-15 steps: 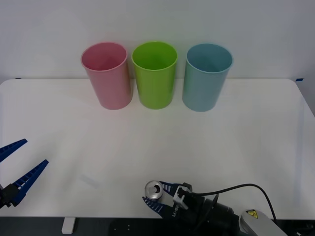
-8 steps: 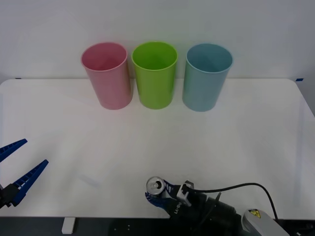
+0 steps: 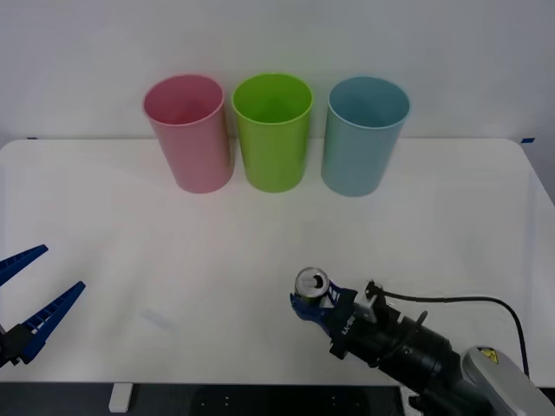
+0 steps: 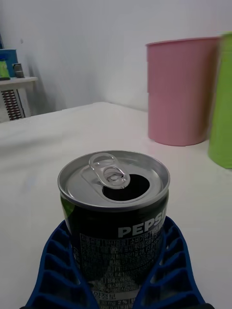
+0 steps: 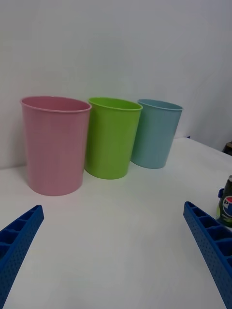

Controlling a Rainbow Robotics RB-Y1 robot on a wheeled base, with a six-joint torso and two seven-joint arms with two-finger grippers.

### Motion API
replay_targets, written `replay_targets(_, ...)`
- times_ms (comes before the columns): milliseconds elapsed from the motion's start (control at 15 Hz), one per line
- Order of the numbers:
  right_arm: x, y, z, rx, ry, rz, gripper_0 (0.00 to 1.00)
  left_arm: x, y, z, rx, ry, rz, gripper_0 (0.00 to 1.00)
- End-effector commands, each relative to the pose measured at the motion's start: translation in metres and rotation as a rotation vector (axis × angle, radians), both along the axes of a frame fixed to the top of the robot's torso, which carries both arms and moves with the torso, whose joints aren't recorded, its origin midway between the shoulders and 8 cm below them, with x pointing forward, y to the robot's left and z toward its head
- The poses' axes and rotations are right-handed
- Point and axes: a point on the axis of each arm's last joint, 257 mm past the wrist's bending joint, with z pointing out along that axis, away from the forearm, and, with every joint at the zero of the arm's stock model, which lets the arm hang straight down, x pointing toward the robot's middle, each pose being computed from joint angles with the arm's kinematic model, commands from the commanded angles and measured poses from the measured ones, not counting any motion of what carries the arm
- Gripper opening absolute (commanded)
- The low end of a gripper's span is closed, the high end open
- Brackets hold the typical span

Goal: Grasp the object on the table and drop it into the matching bin: aluminum can to the light blue bin, PET bottle to the pink bin.

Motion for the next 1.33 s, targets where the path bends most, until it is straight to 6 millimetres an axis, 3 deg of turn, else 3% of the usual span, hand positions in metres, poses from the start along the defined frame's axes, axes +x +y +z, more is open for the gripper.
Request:
replay_targets(67,0.014,-0.018,0.031,0.061,0.0,-0.039,0.0,0.0,0.0,0.0,0.0,0.0,0.0,1.0)
replay_targets(733,0.044,-0.115,0.132,0.207,0.016,-0.184,0.0,0.0,0.0,0.0,0.0,0.0,0.0,1.0)
replay_targets(1333,0.059,-0.161,0.229,0.236,-0.072,-0.273,0.0,0.0,0.0,0.0,0.0,0.0,0.0,1.0)
